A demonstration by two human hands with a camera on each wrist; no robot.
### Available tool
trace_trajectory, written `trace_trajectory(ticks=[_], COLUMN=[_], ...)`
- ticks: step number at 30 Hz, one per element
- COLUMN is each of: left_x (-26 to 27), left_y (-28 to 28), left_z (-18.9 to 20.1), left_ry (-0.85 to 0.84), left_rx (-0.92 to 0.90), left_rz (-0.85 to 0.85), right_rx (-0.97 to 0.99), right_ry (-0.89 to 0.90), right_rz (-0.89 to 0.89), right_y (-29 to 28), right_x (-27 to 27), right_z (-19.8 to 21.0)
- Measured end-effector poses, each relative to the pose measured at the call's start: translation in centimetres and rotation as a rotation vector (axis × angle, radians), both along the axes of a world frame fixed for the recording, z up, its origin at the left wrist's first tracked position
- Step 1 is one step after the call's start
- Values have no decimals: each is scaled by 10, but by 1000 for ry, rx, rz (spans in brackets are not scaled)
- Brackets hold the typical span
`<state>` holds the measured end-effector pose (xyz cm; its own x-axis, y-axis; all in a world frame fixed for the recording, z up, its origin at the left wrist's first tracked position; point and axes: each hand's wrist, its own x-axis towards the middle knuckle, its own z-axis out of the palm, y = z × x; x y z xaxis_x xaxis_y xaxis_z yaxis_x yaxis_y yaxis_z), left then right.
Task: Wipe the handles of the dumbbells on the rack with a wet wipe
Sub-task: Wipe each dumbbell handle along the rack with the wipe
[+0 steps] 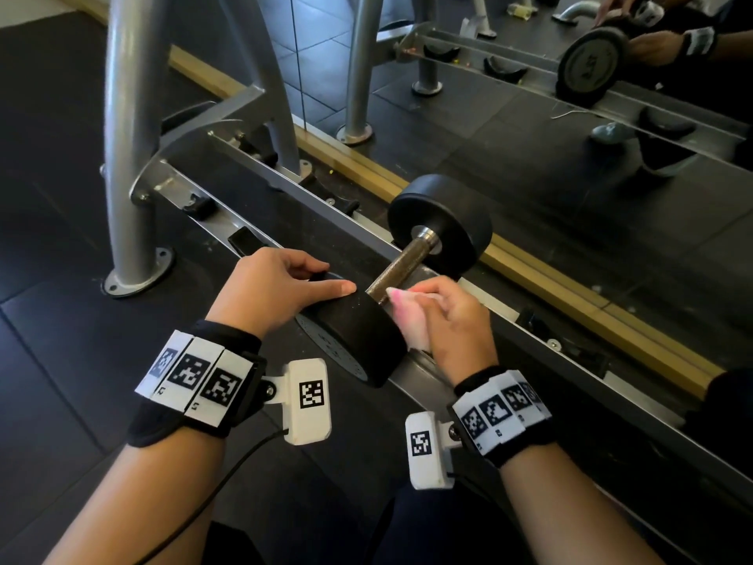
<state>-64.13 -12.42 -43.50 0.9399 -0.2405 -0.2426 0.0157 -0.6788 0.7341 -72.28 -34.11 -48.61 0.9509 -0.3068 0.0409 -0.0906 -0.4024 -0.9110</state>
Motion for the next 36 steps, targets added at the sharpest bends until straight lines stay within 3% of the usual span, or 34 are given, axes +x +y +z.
trace_trajectory(ticks=[3,7,12,19,23,29,36], left_x=[-2,-3,-4,-1,-1,-2,0], left_y=[1,0,1,1,2,2,3], left_z=[0,0,-3,-7,-8,-7,-8], left_ry=[-20,-40,-43,-32,-24,-32,-25], left_rx=[8,14,15,-17,-15,-8,-25], left_rz=[5,7,14,30,32,29,6], right_rx=[39,166,500,599,674,759,723], right_ry=[48,49,78,43,11,-14,97], right_rz=[-200,-240,-299,-355,-270,-298,-305], right_y=[-12,-14,-1,12,15,10,-1], right_x=[1,11,20,33,41,45,47], right_z=[-5,-6,-13,-15,-13,-19,-10])
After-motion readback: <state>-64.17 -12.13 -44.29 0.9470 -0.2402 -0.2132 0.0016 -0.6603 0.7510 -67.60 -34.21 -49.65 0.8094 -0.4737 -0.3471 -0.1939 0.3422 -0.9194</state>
